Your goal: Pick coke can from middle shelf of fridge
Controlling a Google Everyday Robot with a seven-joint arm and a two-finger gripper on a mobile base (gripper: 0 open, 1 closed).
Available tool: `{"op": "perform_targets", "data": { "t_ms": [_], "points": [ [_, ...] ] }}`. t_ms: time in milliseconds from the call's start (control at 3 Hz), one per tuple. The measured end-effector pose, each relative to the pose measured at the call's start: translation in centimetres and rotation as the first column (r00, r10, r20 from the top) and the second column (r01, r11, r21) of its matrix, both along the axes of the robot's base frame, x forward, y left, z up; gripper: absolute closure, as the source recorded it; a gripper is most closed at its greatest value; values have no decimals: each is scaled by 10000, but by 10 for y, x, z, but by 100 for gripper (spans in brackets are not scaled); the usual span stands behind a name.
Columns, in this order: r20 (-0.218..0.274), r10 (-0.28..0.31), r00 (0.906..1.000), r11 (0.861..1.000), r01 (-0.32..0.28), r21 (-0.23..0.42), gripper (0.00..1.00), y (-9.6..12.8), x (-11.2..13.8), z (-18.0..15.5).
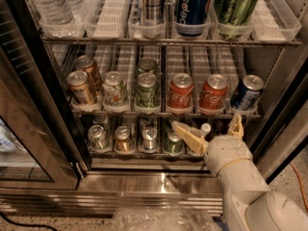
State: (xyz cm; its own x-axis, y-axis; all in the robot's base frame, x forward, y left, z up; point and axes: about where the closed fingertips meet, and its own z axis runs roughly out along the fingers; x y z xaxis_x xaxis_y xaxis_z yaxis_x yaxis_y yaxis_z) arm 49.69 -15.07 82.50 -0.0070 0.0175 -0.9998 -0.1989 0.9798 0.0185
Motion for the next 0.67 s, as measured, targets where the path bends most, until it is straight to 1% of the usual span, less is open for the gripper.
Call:
{"op": "perform_targets", "data": {
  "t_ms": [333,667],
  "points": [
    [307,-711,9970,9975,711,21,0,-7,-5,1],
    [344,-912,9952,9958,915,-55,0,-11,-4,1]
  ]
}}
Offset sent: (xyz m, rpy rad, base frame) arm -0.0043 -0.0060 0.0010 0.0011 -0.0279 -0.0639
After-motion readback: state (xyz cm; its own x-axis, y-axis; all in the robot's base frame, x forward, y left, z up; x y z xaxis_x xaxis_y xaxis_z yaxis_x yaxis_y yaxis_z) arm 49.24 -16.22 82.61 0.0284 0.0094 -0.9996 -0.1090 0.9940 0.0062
